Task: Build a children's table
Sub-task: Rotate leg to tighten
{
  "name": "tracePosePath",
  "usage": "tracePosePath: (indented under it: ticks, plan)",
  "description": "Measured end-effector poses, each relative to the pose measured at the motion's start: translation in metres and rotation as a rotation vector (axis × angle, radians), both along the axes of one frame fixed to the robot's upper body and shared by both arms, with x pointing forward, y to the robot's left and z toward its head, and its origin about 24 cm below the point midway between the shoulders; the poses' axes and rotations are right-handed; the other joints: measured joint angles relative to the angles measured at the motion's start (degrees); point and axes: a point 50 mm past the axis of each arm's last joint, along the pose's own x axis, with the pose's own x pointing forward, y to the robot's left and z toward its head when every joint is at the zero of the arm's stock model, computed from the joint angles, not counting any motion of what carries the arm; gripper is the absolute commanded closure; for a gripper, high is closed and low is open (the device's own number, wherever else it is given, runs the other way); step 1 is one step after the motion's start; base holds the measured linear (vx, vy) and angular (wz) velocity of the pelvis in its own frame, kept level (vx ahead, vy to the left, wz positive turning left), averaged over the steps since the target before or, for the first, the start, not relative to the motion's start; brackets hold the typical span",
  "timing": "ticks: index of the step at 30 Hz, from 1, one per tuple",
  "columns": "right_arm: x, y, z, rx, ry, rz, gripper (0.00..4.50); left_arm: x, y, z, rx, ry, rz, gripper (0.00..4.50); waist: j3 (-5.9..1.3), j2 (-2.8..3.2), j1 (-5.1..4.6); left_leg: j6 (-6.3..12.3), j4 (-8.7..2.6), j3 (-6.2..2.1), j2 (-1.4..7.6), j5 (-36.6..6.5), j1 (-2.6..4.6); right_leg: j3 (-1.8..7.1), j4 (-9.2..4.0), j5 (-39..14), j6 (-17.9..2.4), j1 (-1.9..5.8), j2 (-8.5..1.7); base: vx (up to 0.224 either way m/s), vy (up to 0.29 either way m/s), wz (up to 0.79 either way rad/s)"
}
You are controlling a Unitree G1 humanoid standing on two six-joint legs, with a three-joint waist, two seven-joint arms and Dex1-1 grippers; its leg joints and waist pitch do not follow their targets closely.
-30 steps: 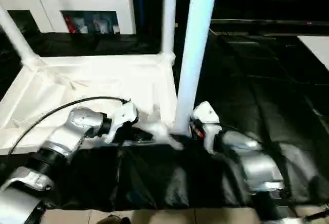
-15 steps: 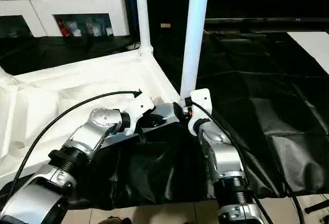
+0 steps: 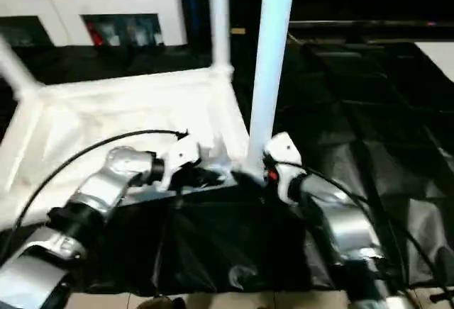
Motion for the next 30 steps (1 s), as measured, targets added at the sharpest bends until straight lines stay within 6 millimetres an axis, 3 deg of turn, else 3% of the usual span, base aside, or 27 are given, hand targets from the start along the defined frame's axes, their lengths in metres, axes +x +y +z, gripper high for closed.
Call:
tracePosePath:
  ticks: [2, 10, 20, 25, 30]
  plan:
    - [-0.005, -0.003, 0.001, 0.004, 0.026, 0.065, 0.33, -0.002, 0.002, -0.001, 0.006, 0.022, -0.038, 4.50, 0.01, 0.01, 0.15, 0.00, 0.23, 0.00, 0.01, 0.00, 0.00, 0.04, 0.23, 0.00, 0.00, 0.01, -0.02, 0.000, 0.000, 0.00]
    - [-0.013, -0.006, 0.003, -0.010, 0.084, 0.187, 1.04, -0.007, 0.007, -0.002, 0.023, 0.069, -0.115, 4.50, -0.01, 0.05, 0.96, -0.03, 0.37, 0.00, 0.06, 0.01, 0.09, 0.06, 0.47, 0.14, -0.15, 0.06, -0.02, 0.000, 0.000, 0.00]
    - [-0.015, -0.004, -0.001, -0.010, 0.094, 0.193, 1.81, -0.007, 0.009, -0.005, 0.024, 0.079, -0.132, 4.50, -0.32, 0.52, 1.13, -0.03, 0.70, 0.00, 0.12, 0.02, 0.07, 0.06, 0.67, 0.15, -0.15, 0.10, -0.02, 0.000, 0.000, 0.00]
    - [-0.010, 0.002, -0.008, 0.039, 0.065, 0.052, 1.86, -0.002, 0.006, -0.007, 0.019, 0.059, -0.056, 4.50, -0.52, 0.75, 0.99, -0.03, 0.78, 0.00, 0.13, 0.02, 0.18, 0.06, 0.74, 0.15, -0.15, 0.18, -0.02, 0.000, 0.000, 0.00]
    - [0.006, 0.008, -0.014, 0.069, 0.026, -0.154, 1.86, 0.006, -0.002, -0.009, 0.013, 0.027, 0.071, 4.50, -0.58, 0.85, -0.12, -0.03, 0.80, -0.01, 0.12, 0.02, 0.28, 0.05, 0.64, 0.03, 0.05, 0.18, -0.04, 0.000, 0.000, 0.00]
